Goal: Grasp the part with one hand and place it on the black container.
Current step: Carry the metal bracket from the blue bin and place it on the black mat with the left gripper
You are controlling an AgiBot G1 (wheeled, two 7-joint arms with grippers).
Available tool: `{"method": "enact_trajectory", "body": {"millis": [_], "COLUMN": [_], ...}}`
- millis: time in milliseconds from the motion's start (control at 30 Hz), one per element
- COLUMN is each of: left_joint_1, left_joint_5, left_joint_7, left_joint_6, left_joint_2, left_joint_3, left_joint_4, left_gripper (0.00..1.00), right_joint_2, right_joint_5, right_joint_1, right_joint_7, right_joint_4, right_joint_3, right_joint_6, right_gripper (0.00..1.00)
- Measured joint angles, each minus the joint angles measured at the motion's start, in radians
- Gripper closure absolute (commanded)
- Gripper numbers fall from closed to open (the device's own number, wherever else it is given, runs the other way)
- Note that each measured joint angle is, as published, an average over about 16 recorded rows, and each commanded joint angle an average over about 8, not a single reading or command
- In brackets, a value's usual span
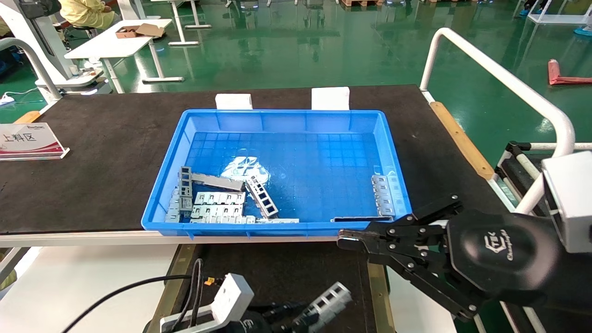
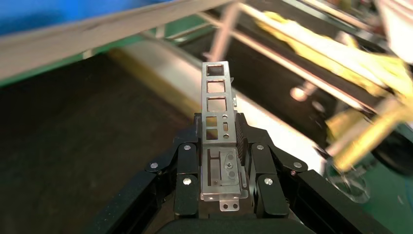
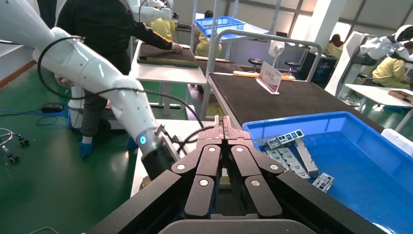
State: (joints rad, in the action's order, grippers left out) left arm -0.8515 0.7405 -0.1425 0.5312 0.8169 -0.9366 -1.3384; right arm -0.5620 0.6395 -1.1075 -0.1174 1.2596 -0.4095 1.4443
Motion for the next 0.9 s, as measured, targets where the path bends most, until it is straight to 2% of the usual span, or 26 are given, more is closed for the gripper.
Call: {"method": "enact_trajectory", "body": {"millis": [267, 567, 900], "left_joint_1": [0.078, 0.118, 0.110], "left_joint_5": [0.001, -0.013, -0.045], "left_joint_7": [-0.032, -0.061, -0.082], "left_joint_6": [-0.253, -0.508, -0.695], "left_joint_2": [0.082, 0.208, 0.340], "left_joint_3": [-0.010, -0.025, -0.045], "left_joint_4": [0.012, 0.041, 0.103], "left_gripper": [1.00, 1.00, 1.00], "right_joint_2": [0.000, 0.000, 0.000], "right_joint_5": [0.000, 0.000, 0.000], "right_joint_1": [0.000, 0.000, 0.000], "right_joint_7": [0.000, 0.000, 0.000], "right_joint_4": [0.000, 0.000, 0.000], "right_joint_3": [0.000, 0.000, 0.000], "right_joint_6": [0.000, 0.000, 0.000], "right_gripper": [1.00, 1.00, 1.00]}}
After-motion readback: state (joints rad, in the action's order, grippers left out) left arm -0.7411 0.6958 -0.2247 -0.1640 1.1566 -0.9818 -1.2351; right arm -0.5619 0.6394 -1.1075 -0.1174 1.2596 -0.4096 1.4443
